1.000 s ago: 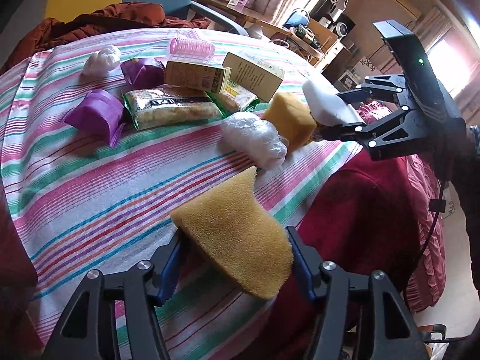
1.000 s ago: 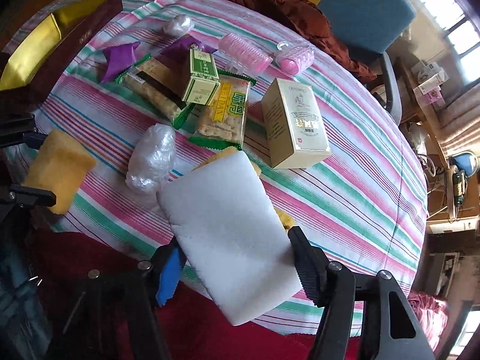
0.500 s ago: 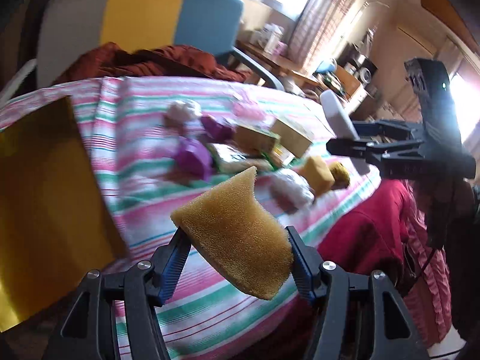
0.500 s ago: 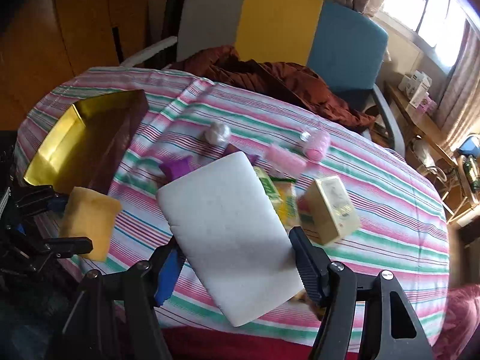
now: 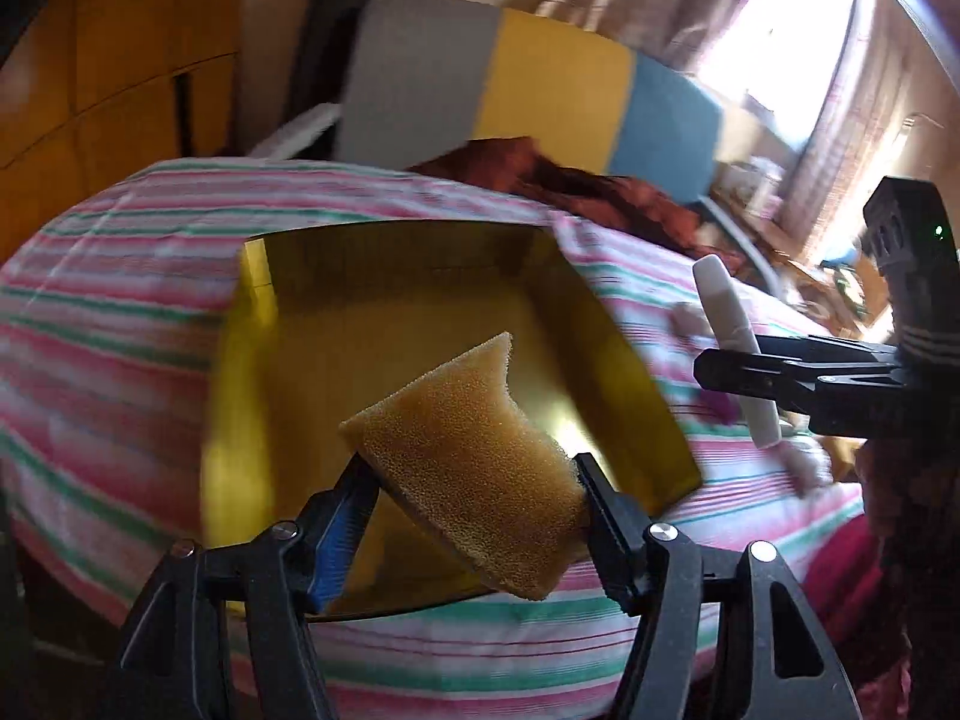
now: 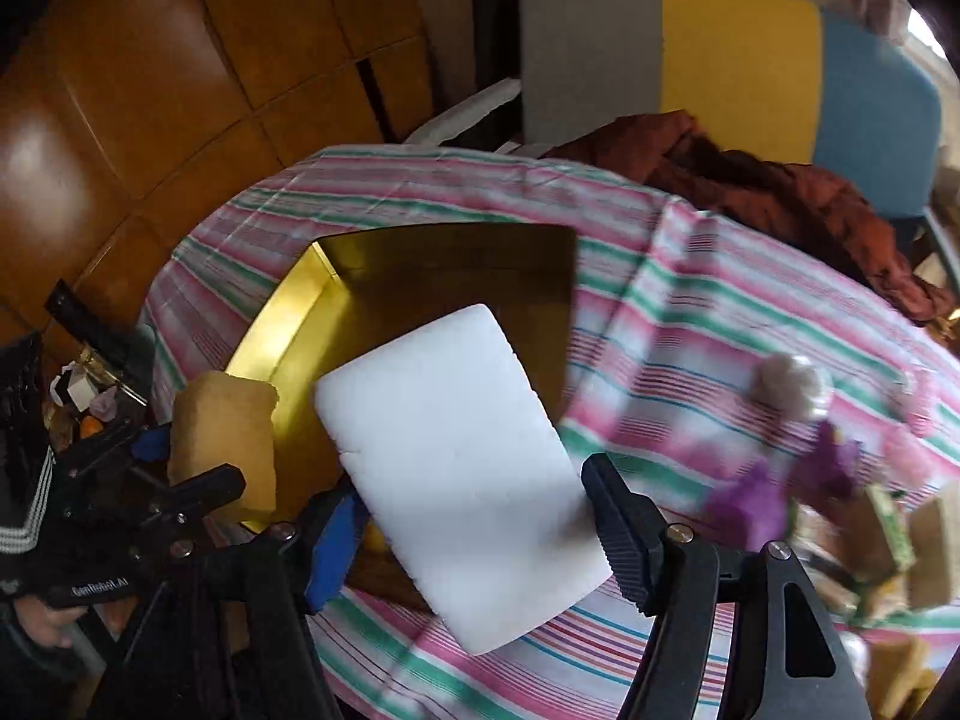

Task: Organize objects
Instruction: 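Carry both items into the gold tray and open both tools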

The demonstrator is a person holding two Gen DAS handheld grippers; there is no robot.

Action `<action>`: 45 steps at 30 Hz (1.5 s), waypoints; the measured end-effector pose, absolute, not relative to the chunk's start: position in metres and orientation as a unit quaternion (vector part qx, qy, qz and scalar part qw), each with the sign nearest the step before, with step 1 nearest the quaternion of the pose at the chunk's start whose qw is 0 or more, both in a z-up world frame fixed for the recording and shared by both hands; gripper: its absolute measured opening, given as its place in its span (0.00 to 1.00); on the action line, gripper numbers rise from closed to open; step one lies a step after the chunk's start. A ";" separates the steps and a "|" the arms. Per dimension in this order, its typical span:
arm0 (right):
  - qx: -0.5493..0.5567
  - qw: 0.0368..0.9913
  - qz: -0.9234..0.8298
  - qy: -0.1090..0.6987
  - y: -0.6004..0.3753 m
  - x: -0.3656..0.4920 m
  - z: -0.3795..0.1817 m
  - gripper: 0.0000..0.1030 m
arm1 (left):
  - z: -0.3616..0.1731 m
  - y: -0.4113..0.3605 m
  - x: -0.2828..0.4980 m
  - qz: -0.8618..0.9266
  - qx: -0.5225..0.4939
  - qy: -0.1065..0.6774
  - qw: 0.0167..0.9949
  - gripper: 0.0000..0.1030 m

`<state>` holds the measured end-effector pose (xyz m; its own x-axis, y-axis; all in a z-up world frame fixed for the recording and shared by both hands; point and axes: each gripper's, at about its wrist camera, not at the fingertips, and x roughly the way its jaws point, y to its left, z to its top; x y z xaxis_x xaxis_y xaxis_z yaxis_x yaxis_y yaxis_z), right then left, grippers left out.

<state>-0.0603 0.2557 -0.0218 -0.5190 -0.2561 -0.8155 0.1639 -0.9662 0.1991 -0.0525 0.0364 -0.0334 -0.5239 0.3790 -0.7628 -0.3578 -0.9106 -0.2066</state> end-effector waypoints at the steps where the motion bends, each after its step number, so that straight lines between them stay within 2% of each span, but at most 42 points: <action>1: 0.481 0.128 -0.865 -0.055 0.245 -0.066 -0.027 0.70 | -0.037 0.027 -0.055 0.875 -0.443 -0.011 0.196 0.67; 2: 0.487 0.138 -0.860 -0.064 0.234 -0.072 -0.033 0.71 | -0.040 0.020 -0.055 0.877 -0.445 -0.010 0.183 0.68; 6: 0.502 0.186 -0.837 -0.112 0.200 -0.083 -0.052 0.87 | -0.053 -0.006 -0.055 0.879 -0.456 -0.017 0.139 0.75; 9: 0.502 0.193 -0.834 -0.119 0.188 -0.081 -0.058 0.98 | -0.056 -0.010 -0.052 0.876 -0.460 -0.018 0.143 0.82; 17: 0.475 0.167 -0.858 -0.107 0.195 -0.055 -0.049 1.00 | -0.046 -0.020 -0.044 0.886 -0.439 -0.043 0.142 0.82; 23: 0.432 0.124 -0.892 -0.051 0.189 -0.030 -0.036 1.00 | -0.030 -0.022 -0.037 0.901 -0.420 -0.047 0.099 0.82; 29: 0.397 0.094 -0.913 -0.010 0.189 -0.013 -0.028 1.00 | -0.013 -0.010 -0.025 0.918 -0.388 -0.018 0.080 0.81; 45: 0.350 0.025 -0.937 -0.006 0.219 0.016 -0.021 1.00 | -0.003 0.032 -0.005 0.930 -0.355 0.047 0.083 0.81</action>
